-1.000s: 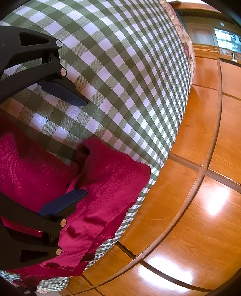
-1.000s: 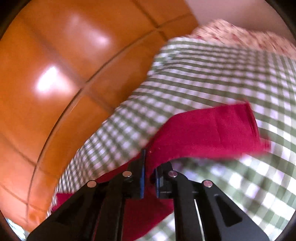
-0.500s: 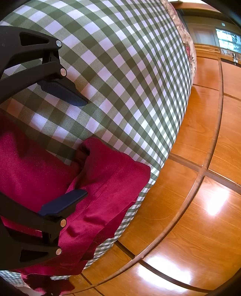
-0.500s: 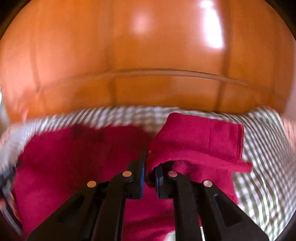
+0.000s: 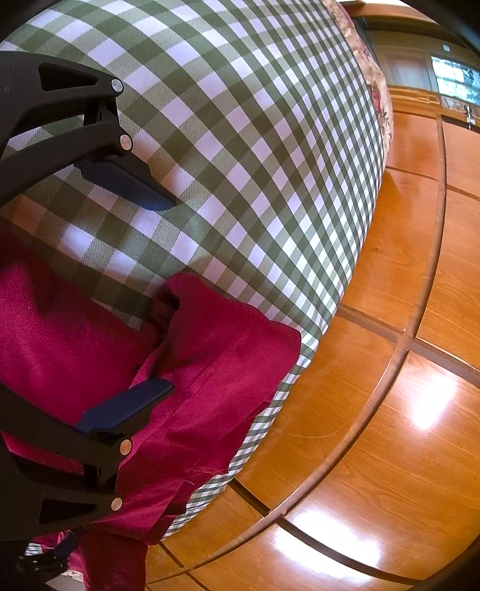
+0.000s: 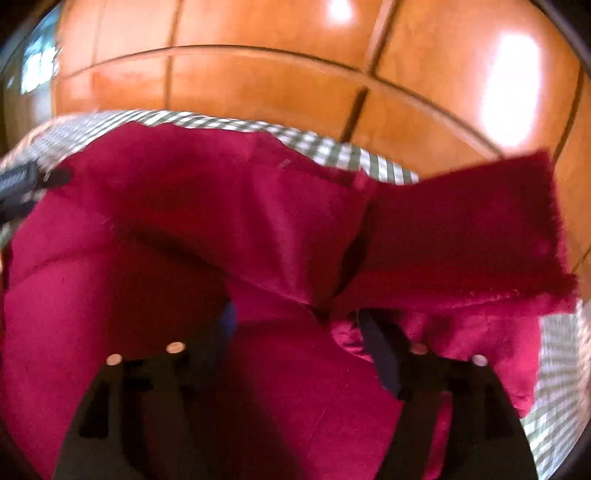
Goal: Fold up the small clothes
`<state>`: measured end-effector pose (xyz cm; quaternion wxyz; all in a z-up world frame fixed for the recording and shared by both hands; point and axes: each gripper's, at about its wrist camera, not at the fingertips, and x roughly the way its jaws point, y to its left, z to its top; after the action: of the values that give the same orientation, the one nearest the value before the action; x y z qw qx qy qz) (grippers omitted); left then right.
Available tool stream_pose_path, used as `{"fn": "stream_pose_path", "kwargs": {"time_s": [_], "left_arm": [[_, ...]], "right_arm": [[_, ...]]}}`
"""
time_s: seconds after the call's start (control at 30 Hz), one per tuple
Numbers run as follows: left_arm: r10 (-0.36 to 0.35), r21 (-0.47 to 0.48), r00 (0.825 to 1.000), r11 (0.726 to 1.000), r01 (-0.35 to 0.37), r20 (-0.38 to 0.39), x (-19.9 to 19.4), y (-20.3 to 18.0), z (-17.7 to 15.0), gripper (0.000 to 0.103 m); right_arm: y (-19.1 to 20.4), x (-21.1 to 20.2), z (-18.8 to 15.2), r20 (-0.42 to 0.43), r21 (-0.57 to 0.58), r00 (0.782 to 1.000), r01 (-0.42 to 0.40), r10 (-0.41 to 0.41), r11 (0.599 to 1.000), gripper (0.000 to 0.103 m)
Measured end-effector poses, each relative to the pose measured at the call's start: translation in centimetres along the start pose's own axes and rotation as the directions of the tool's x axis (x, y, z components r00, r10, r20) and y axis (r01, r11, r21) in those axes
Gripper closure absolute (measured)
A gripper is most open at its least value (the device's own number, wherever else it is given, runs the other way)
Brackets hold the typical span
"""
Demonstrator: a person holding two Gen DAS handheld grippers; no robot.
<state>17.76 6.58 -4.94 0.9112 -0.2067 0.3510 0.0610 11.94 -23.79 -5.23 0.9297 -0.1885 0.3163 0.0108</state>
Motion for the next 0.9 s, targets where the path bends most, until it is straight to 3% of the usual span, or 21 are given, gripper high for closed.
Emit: {"fn": "stream_pose_path", "kwargs": {"time_s": [0.17, 0.27, 0.4, 0.47, 0.57, 0.67, 0.73, 0.8, 0.9], "left_arm": [[0.000, 0.000, 1.000, 1.000, 0.000, -0.001, 0.0, 0.0, 0.0, 0.012], [-0.001, 0.000, 1.000, 1.000, 0.001, 0.000, 0.0, 0.0, 0.1, 0.012], [-0.001, -0.001, 1.000, 1.000, 0.001, 0.000, 0.0, 0.0, 0.1, 0.012], [0.000, -0.001, 1.000, 1.000, 0.000, -0.001, 0.0, 0.0, 0.1, 0.012], [0.000, -0.001, 1.000, 1.000, 0.000, -0.001, 0.0, 0.0, 0.1, 0.012], [-0.005, 0.002, 1.000, 1.000, 0.005, -0.001, 0.0, -0.1, 0.0, 0.012], [-0.011, 0.006, 1.000, 1.000, 0.011, 0.004, -0.1, -0.2, 0.0, 0.012], [-0.021, 0.011, 1.000, 1.000, 0.021, 0.018, -0.6, -0.6, -0.1, 0.012], [-0.056, 0.032, 0.998, 0.998, 0.056, -0.002, -1.2, -1.6, 0.0, 0.012]], "right_arm": [[-0.2, -2.7, -0.2, 0.134, 0.015, 0.990, 0.027, -0.029, 1.000, 0.010], [-0.7, -3.4, -0.4, 0.170, 0.052, 0.984, 0.045, -0.053, 0.998, 0.007], [-3.7, -3.6, -1.0, 0.155, 0.233, 0.988, -0.022, -0.015, 0.972, 0.007], [-5.6, -4.5, -2.2, 0.164, 0.351, 0.984, 0.010, -0.072, 0.936, 0.005], [-7.7, -4.9, -3.4, 0.097, 0.472, 0.969, 0.156, -0.227, 0.867, 0.002], [-10.1, -3.3, -4.5, -0.056, 0.570, 0.951, 0.281, -0.304, 0.772, 0.002], [-11.5, -1.1, -5.5, -0.182, 0.606, 0.944, 0.329, -0.276, 0.724, 0.002], [-12.2, 0.4, -6.3, -0.239, 0.630, 0.942, 0.335, -0.235, 0.701, 0.002], [-12.2, 0.0, -6.4, -0.217, 0.636, 0.946, 0.324, -0.242, 0.700, 0.002]]}}
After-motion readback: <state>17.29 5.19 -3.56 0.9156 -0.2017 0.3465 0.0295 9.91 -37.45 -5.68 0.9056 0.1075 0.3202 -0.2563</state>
